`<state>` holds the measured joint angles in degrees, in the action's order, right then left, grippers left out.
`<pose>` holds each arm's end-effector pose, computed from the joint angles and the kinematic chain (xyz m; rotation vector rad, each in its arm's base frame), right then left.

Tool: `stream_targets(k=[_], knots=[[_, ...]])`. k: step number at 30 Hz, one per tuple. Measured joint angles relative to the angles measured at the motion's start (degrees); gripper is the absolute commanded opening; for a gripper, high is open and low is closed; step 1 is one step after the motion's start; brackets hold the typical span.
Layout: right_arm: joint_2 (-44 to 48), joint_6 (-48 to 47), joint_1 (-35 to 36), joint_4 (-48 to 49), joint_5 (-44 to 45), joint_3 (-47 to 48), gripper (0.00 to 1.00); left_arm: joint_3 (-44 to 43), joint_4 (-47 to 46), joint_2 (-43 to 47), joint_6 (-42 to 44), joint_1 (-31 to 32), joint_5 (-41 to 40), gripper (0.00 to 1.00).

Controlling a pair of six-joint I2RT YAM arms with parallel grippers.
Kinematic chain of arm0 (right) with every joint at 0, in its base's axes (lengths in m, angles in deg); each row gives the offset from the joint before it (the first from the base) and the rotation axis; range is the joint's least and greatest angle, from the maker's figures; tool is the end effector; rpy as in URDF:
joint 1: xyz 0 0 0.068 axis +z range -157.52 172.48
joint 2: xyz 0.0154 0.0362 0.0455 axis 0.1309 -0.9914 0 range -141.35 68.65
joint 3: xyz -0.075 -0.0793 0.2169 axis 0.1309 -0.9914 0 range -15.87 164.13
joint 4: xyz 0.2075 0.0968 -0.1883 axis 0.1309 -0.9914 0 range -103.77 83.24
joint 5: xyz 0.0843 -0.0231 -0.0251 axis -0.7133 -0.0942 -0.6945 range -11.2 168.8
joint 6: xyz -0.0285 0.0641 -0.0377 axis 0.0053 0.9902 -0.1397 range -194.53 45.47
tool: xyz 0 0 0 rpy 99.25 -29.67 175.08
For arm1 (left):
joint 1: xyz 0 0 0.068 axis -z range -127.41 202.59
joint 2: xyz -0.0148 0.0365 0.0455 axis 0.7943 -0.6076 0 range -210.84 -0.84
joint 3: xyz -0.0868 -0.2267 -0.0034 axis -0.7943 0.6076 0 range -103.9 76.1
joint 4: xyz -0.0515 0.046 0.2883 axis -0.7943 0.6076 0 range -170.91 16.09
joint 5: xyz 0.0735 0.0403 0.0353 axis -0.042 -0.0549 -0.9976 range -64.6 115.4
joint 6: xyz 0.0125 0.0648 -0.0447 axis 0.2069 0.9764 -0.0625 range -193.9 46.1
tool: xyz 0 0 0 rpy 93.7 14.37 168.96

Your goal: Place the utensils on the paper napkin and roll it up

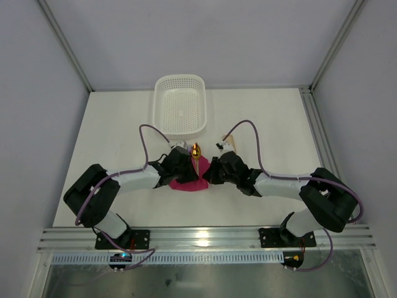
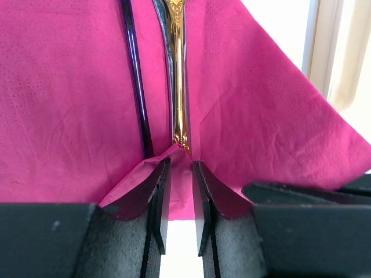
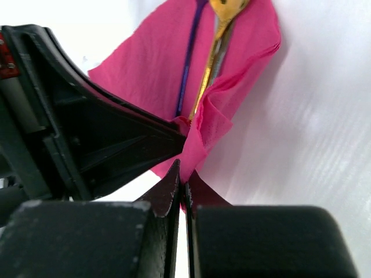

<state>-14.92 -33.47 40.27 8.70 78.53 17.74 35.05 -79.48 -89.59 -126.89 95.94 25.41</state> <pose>0.2275 0.2512 0.0869 -0.1387 2.3091 0.8561 0.2491 -0.2351 0.0702 -0.2161 2.5653 -0.7150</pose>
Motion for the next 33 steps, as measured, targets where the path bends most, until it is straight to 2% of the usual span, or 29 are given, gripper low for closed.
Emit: stream_targets(k=[3, 4, 7, 8, 23, 33], knots=[[-0.4, 0.5, 0.0, 1.2, -1.6, 0.4, 0.07, 0.0, 0.1, 0.0, 0.2, 0.0, 0.0, 0.25], [-0.5, 0.8, 0.0, 1.4, -1.9, 0.4, 0.16, 0.0, 0.1, 0.0, 0.3, 0.0, 0.0, 0.25], [-1.1, 1.2, 0.1, 2.1, -2.9, 0.5, 0.32, 0.0, 0.1, 0.0, 0.6, 0.0, 0.0, 0.25], [-1.2, 1.1, 0.1, 2.2, -3.1, 0.5, 0.34, 0.0, 0.1, 0.0, 0.6, 0.0, 0.0, 0.25], [-1.2, 0.4, 1.3, 2.9, -5.5, -4.2, 0.35, 0.0, 0.7, 0.0, 0.8, 0.0, -0.4, 0.25], [-2.1, -0.6, 1.9, 1.2, -4.6, -4.3, 0.25, 0.0, 0.9, 0.0, 0.8, 0.0, -0.4, 0.25]])
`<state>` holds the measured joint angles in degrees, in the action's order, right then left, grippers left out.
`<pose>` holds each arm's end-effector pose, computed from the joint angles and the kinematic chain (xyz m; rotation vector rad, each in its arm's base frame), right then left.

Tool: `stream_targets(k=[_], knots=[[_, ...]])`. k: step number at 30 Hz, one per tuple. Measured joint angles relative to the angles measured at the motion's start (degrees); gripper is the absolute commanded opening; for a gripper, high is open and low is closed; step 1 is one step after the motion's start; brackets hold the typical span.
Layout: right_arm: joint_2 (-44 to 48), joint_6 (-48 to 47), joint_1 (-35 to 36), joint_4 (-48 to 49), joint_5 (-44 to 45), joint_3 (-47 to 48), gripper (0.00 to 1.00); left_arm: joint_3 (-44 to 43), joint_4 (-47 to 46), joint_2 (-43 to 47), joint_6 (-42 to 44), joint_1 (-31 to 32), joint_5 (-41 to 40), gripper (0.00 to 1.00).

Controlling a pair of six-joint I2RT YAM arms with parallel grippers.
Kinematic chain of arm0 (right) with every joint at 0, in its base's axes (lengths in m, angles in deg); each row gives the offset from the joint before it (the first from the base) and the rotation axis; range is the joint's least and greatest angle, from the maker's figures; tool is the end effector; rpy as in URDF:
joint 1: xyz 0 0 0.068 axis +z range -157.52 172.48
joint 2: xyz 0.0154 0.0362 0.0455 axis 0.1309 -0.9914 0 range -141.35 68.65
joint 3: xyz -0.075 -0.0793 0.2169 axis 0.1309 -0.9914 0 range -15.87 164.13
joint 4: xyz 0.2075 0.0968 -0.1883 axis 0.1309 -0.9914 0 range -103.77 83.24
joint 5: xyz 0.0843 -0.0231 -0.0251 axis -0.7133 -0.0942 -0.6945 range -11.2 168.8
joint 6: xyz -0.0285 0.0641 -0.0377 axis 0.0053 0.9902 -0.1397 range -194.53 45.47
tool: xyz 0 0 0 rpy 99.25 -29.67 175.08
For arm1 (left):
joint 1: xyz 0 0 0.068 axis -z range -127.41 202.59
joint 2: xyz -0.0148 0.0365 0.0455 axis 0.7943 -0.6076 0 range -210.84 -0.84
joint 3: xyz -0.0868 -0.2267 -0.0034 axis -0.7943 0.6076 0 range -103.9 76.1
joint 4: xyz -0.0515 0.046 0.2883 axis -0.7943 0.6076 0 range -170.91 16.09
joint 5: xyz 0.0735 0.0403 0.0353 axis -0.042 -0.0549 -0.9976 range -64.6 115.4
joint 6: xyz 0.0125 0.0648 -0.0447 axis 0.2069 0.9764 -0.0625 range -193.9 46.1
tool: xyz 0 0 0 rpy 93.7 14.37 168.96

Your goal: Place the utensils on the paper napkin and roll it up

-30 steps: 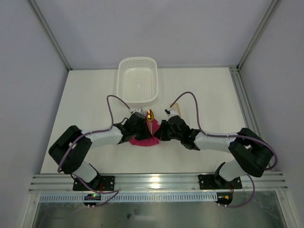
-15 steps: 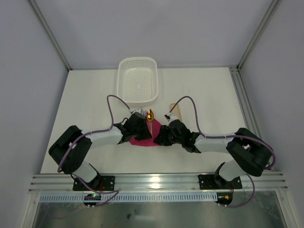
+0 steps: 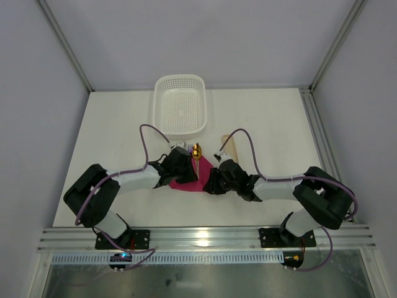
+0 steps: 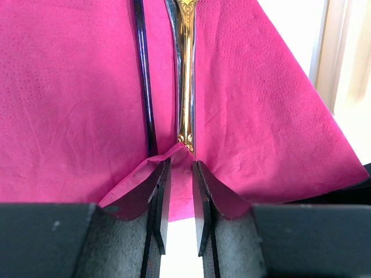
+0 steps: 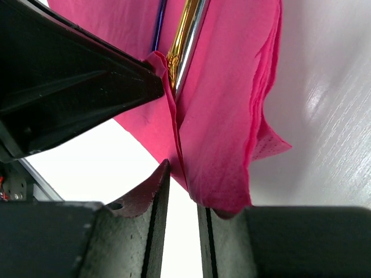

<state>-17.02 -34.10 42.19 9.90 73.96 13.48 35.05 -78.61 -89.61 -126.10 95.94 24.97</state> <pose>0.2016 0.2466 0.0535 -0.2450 2.4210 0.8824 0.2483 -0.2336 0.0687 -0.2026 2.5743 -0.6892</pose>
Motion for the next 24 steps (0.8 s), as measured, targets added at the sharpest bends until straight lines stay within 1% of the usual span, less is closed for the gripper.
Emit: stream_targets(k=[8, 10, 12, 16, 17, 18, 20, 21, 24], knots=[[-0.4, -0.8, 1.1, -2.0, 1.4, 0.6, 0.11, 0.0, 0.1, 0.0, 0.0, 0.0, 0.0, 0.25], [-0.7, -1.0, 1.2, -2.6, 1.8, 1.1, 0.04, 0.0, 0.1, 0.0, 0.0, 0.0, 0.0, 0.25], [-0.9, -1.1, 1.2, -3.2, 1.9, 1.5, 0.04, 0.0, 0.1, 0.0, 0.0, 0.0, 0.0, 0.26], [-1.0, -1.1, 1.2, -4.3, 2.2, 2.1, 0.04, 0.0, 0.1, 0.0, 0.0, 0.0, 0.0, 0.26], [-1.0, -1.1, 1.2, -4.6, 2.3, 2.3, 0.06, 0.0, 0.1, 0.0, 0.0, 0.0, 0.0, 0.26], [-1.0, -1.1, 1.2, -4.9, 2.3, 2.5, 0.13, 0.0, 0.1, 0.0, 0.0, 0.0, 0.0, 0.26], [-1.0, -1.2, 1.2, -5.7, 2.5, 3.0, 0.19, 0.0, 0.2, 0.0, 0.0, 0.0, 0.0, 0.26], [-1.0, -1.2, 1.2, -6.0, 2.6, 3.2, 0.20, 0.0, 0.3, 0.0, 0.0, 0.0, 0.0, 0.27], [-1.0, -1.3, 1.2, -6.6, 2.9, 3.6, 0.21, -0.2, 1.1, 0.3, 0.2, 0.0, -0.2, 0.32]])
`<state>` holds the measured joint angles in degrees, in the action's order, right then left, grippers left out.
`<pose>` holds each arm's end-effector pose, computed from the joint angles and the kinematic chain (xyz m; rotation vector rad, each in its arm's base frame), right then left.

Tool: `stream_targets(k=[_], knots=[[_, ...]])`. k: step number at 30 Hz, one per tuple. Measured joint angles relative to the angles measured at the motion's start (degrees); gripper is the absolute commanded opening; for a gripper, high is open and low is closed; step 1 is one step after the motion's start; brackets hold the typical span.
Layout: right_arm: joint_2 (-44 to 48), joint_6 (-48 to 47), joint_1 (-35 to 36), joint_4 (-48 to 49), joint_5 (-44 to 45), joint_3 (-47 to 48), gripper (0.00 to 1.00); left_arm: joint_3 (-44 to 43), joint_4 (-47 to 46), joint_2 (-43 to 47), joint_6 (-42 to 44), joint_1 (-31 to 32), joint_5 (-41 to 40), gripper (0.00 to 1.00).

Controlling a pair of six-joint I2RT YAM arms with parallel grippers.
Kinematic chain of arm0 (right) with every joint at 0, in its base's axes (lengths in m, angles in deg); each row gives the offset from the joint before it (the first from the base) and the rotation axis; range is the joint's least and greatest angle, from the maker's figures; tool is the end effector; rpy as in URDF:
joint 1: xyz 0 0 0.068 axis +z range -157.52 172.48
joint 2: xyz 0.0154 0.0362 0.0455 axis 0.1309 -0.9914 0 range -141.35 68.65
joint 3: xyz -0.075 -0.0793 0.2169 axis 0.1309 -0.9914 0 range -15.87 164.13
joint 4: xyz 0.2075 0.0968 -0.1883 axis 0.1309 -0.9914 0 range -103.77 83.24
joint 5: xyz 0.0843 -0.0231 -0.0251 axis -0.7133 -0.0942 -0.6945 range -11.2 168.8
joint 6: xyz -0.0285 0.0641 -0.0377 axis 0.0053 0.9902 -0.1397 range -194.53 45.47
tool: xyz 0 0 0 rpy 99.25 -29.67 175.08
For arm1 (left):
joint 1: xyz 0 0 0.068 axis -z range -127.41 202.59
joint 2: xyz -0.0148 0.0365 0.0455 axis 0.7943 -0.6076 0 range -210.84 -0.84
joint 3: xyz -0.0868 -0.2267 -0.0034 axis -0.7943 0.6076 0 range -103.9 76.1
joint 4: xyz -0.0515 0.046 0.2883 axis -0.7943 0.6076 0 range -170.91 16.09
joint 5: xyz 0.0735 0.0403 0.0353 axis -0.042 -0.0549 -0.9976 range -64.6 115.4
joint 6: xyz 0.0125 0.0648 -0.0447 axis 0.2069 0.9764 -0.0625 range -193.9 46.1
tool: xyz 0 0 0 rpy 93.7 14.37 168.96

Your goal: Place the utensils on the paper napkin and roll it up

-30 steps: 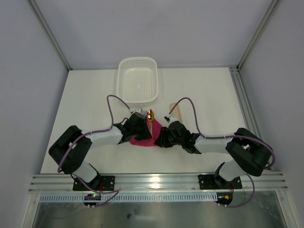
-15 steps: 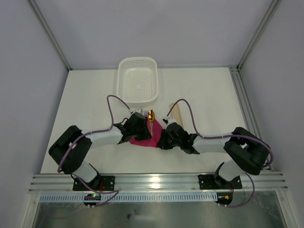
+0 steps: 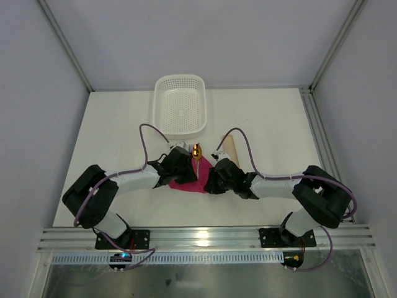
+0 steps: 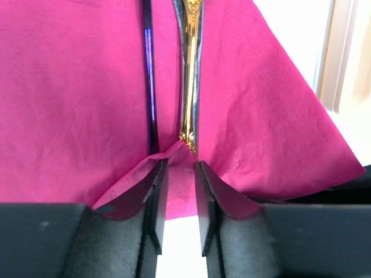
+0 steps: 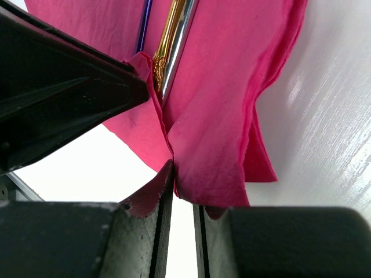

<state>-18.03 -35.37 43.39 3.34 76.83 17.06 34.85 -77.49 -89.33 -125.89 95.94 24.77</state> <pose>0.2031 0.2536 0.0557 -0.2721 2.4659 0.7819 0.2477 -0.2327 0.0696 -0.2001 2.5823 -0.6750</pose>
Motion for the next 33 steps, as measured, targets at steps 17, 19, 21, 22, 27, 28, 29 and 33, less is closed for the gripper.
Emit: stream_targets(k=[17, 19, 21, 22, 27, 28, 29, 33], knots=[[0.0, 0.1, 0.0, -1.4, 1.8, 1.1, 0.17, 0.6, 4.6, 6.5, 1.4, 0.0, -1.1, 0.29], [0.0, 0.1, 0.0, -1.6, 2.0, 1.5, 0.17, 1.3, 4.6, 6.5, 1.4, 0.0, -1.0, 0.28], [0.0, 0.1, 0.0, -1.7, 2.2, 2.0, 0.17, 1.7, 4.6, 6.5, 1.4, 0.0, -0.9, 0.28], [0.1, 0.1, 0.0, -1.9, 2.3, 2.3, 0.17, 1.8, 4.6, 6.5, 1.4, 0.0, -0.8, 0.27], [0.1, 0.0, 0.0, -2.5, 3.0, 3.5, 0.10, 1.8, 4.0, 5.9, 1.5, 0.0, -0.8, 0.27], [0.1, -0.1, 0.0, -2.5, 3.0, 3.7, 0.08, 1.8, 3.8, 5.5, 1.5, 0.0, -0.8, 0.27], [0.1, -0.1, 0.0, -2.5, 3.1, 3.9, 0.05, 1.8, 3.8, 5.2, 1.5, 0.0, -0.8, 0.27], [0.1, -0.5, 0.0, -2.5, 3.2, 4.7, 0.04, 1.8, 3.5, 3.5, 1.5, 0.0, -0.8, 0.27]])
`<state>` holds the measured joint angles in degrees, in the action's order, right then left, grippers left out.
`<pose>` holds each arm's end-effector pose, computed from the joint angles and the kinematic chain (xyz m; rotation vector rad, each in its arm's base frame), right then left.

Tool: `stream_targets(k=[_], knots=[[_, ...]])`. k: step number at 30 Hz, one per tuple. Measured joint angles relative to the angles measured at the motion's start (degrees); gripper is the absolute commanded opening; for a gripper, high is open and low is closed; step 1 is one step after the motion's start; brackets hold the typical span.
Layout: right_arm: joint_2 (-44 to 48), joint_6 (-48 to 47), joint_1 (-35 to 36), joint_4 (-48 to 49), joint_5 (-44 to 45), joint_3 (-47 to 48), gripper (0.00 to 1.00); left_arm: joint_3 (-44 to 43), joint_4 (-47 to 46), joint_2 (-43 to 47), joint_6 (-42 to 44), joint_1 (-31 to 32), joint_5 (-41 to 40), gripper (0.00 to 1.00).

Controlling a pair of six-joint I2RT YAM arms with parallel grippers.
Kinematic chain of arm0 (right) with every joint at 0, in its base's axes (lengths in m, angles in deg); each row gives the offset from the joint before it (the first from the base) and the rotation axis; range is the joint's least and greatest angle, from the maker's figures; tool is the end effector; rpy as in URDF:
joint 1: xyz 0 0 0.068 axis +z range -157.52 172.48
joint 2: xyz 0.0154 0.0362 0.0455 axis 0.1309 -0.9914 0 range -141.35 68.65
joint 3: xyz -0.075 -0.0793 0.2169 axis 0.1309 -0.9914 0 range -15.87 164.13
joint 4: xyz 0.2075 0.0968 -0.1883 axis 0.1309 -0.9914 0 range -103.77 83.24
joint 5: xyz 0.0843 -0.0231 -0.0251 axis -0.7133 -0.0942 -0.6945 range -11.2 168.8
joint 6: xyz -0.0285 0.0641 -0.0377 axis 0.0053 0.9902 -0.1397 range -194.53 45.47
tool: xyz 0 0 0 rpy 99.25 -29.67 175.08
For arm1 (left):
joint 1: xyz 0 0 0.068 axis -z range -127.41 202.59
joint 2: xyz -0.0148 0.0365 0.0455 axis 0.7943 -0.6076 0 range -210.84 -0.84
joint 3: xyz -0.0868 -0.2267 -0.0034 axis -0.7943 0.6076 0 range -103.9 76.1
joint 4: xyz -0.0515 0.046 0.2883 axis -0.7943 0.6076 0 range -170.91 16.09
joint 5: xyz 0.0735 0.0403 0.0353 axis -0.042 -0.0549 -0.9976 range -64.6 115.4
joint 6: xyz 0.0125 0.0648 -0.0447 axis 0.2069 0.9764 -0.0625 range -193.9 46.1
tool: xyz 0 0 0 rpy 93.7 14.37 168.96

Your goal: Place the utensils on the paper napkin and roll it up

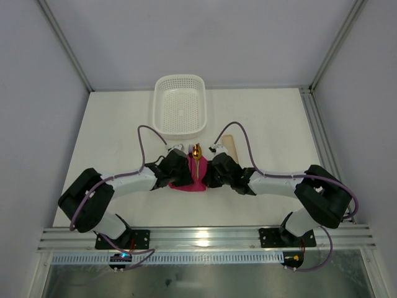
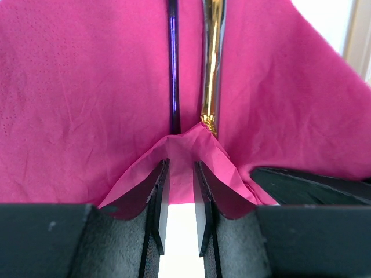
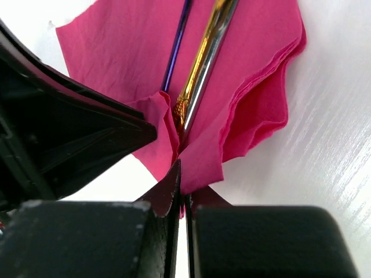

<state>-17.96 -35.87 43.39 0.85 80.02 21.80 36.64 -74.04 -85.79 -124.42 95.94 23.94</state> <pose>0.2180 0.2660 0.0786 -0.2466 2.4066 0.7528 0.2392 -0.2233 0.0734 -0.1741 2.5994 -0.6262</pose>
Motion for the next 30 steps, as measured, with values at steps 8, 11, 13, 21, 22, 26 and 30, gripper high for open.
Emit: stream_targets(k=[8, 11, 13, 21, 22, 26, 30], knots=[[0.0, -1.6, 0.0, 0.0, -0.5, 2.1, 0.12, 0.0, -0.5, -1.2, 0.0, 0.0, 0.0, 0.26], [0.0, -2.1, 0.0, 0.5, -2.1, 2.3, 0.19, 0.0, -0.6, -1.2, 0.0, 0.0, 0.0, 0.26], [-0.2, -2.6, 0.0, 1.2, -3.2, 2.3, 0.21, 0.0, -0.6, -1.2, 0.0, 0.0, 0.0, 0.26], [-3.1, -3.7, 0.0, 3.6, -6.7, 2.4, 0.27, 0.0, -0.5, -1.2, -0.2, 0.0, -0.1, 0.27], [-3.4, -3.9, 0.0, 3.9, -6.9, 2.4, 0.28, 0.0, -0.5, -1.2, -0.2, 0.0, -0.1, 0.27], [-3.5, -4.5, 0.2, 4.7, -7.7, 2.5, 0.29, -0.4, 0.3, -1.2, -0.2, 0.0, -0.5, 0.27], [-3.5, -5.3, 0.6, 4.8, -7.9, 2.5, 0.29, -0.9, 1.3, -1.2, -0.4, -0.3, -0.5, 0.28]])
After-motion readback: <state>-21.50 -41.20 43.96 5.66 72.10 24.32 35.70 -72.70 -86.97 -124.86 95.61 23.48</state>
